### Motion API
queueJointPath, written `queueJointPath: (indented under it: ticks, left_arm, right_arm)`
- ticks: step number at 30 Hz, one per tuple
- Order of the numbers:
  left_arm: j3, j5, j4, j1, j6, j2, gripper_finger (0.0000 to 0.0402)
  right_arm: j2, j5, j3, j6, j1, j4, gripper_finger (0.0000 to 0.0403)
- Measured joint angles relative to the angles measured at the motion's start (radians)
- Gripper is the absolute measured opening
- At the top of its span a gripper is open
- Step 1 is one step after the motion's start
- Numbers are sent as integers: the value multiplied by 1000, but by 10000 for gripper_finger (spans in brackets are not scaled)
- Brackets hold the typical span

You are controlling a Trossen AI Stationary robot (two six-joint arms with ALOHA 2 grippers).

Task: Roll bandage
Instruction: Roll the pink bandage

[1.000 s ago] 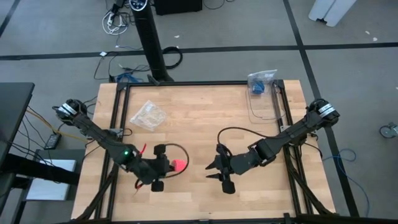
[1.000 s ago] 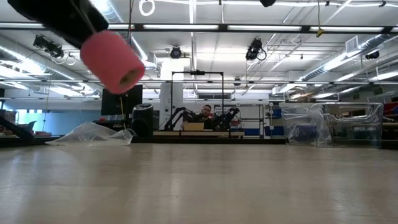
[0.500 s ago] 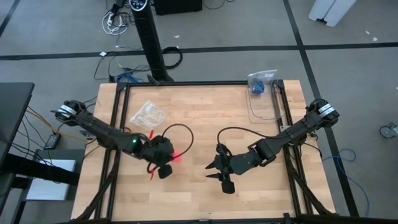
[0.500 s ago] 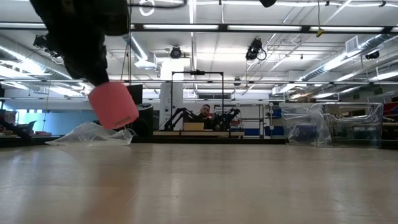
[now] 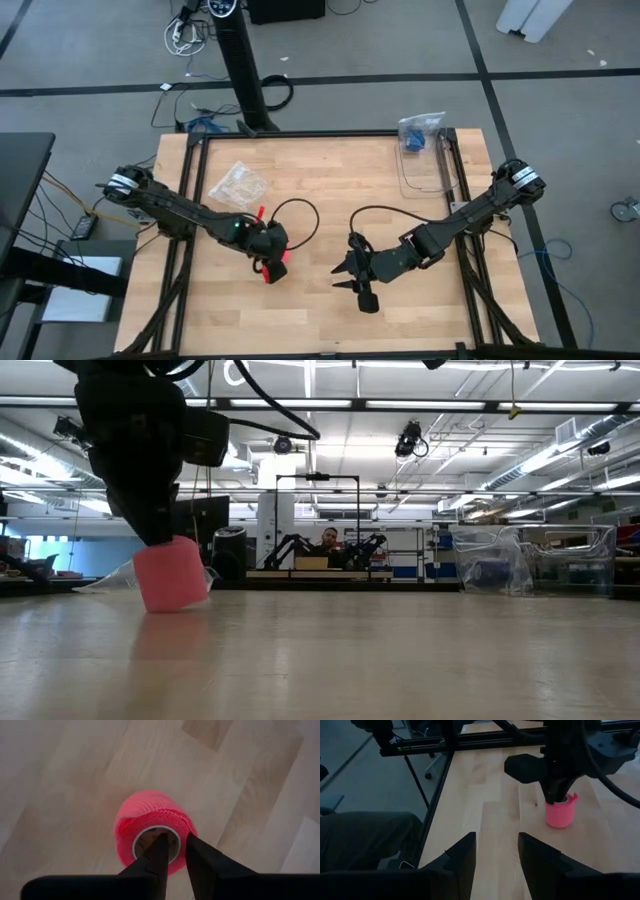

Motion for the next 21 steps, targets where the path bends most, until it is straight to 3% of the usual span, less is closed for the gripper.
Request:
queueJointPath:
  ticks: [7,14,21]
  left_arm:
    - [95,-55,-142,0,1,0,50]
    - [105,-62,-146,3,2,0,57]
    - [147,-39,-229,12,102,0,50]
  right_arm:
    - [0,0,0,0,2,-1,148]
    - [0,0,0,0,3,-2,148]
    - [0,0,0,0,4,-13,148]
